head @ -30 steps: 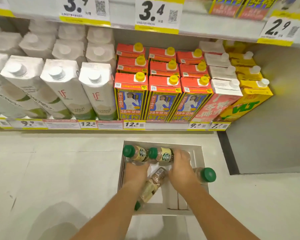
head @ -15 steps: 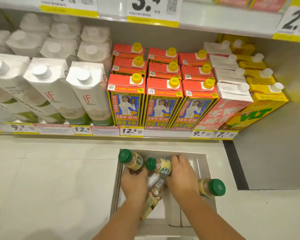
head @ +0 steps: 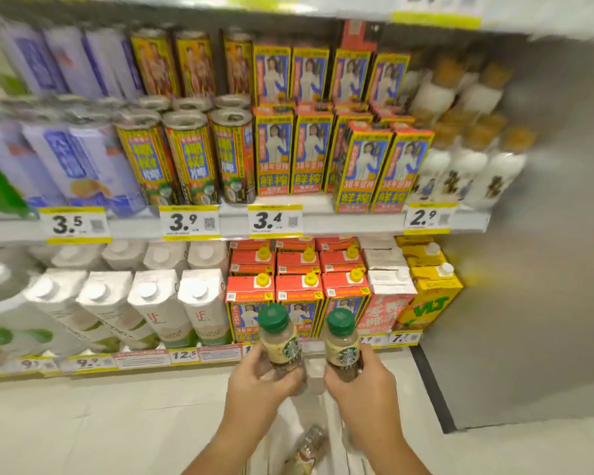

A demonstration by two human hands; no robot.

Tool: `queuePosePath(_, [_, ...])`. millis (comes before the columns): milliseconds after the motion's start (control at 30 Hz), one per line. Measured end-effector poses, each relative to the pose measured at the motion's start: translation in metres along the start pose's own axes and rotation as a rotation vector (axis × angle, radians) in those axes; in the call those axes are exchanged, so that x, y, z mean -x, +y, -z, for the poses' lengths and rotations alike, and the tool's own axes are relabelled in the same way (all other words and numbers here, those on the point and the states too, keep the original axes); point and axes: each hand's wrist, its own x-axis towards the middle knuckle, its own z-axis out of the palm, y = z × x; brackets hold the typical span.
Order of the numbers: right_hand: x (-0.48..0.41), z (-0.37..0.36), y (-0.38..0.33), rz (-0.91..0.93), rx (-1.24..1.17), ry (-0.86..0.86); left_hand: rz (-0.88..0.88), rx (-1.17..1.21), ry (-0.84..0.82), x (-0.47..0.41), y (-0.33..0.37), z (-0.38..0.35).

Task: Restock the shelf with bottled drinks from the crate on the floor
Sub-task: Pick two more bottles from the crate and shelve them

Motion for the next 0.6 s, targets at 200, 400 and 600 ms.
queuePosePath(200, [-0.014,0.075,-0.088,0.067,-0.083,0.141,-0.204,-0.14,-0.189,-0.001,0.13,0.013])
queuePosePath(400, [-0.034,0.157,-0.171,0.182,-0.149,0.252,-0.508,-0.339,-0.324,0.001,0.276,0.006])
queuePosePath(600, [-0.051,0.24,-0.239,0.334,-0.171,0.386,-0.666,-0.374,-0.375,0.024,0.405,-0.017])
